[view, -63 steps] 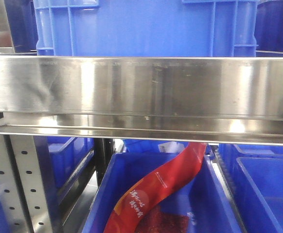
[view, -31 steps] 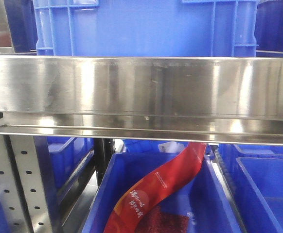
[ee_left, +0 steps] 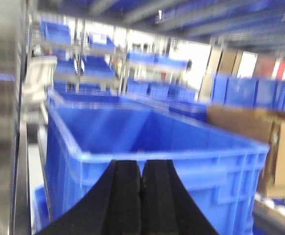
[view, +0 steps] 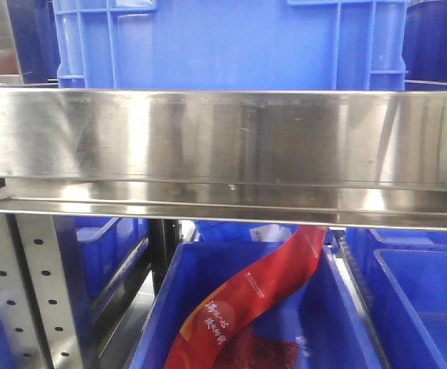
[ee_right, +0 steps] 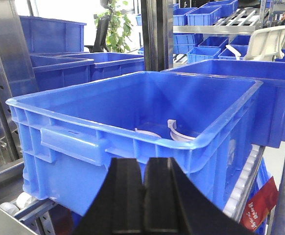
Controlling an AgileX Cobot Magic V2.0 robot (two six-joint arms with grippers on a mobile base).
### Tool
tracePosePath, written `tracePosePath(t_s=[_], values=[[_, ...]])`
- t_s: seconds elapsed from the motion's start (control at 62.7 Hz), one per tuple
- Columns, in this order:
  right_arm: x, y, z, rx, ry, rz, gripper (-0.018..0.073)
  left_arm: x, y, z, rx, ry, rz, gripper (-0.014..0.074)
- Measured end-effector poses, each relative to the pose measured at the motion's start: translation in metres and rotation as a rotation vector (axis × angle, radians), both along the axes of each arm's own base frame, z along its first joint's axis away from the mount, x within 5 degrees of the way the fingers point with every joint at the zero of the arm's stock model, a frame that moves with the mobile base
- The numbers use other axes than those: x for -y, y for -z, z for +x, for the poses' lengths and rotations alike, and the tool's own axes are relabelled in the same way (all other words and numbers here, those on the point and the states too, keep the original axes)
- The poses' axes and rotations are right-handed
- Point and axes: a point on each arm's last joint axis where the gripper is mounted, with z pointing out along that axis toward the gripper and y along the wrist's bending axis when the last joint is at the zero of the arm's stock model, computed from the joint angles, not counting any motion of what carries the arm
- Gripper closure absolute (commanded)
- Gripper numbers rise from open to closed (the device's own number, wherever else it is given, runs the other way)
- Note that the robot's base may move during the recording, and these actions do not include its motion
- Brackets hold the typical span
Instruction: Grab PVC pipe and place in blue bin
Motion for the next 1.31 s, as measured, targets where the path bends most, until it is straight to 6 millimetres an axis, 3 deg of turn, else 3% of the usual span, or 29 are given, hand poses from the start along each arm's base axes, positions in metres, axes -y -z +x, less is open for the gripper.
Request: tracePosePath(t_s=[0.733,0.893,1.021,1.308], values=[[0.0,-0.001,0.0,0.007,0.002,0.004,0.0727,-0.002,-0.002,-0.003,0.012,0.0,-0.007,0.0707],[0.004,0.002,-0.007,0.05,0.011,0.021,0.0727,-0.002,-0.002,-0.003,0.012,0.0,-0.007,0.0707],[0.013,0.02,-0.018,0.142,0.063,0.05,0.0727,-0.002,-0.002,-0.003,0.012,0.0,-0.007,0.0707],[0.044,0.092,-0.052,0.168,0.326,0.031,0.0727,-0.002,-0.002,-0.003,0.012,0.0,-0.007,0.0707]])
